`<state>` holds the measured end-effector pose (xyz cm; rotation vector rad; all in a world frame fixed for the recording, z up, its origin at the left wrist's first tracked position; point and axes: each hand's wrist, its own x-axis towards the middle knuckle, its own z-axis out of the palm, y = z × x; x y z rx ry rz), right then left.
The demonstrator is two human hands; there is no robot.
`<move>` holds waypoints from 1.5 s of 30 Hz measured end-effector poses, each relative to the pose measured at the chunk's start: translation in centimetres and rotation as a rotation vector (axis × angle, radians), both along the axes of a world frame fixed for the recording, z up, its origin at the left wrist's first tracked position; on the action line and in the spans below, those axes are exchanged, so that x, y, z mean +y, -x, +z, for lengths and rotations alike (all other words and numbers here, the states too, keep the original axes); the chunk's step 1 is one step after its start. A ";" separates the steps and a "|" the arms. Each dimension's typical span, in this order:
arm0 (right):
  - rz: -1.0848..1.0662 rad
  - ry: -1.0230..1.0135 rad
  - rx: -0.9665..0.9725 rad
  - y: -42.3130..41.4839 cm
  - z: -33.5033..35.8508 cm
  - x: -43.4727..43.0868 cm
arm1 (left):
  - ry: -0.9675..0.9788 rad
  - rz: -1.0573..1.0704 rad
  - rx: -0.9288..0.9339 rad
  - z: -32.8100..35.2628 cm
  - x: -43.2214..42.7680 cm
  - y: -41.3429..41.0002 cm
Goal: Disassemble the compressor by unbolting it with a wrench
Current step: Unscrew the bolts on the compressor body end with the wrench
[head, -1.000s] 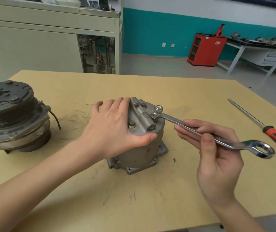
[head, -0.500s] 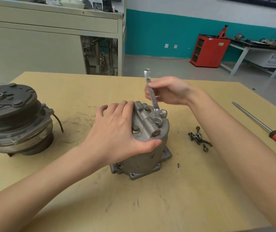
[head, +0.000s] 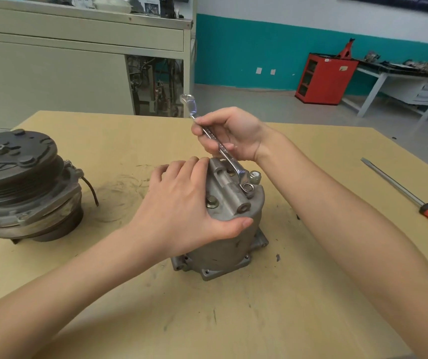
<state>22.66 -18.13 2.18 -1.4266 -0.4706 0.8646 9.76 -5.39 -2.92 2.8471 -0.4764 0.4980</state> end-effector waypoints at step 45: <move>-0.582 -0.152 -0.170 5.5 -3.7 -9.7 | -0.006 0.008 0.030 0.1 0.3 0.1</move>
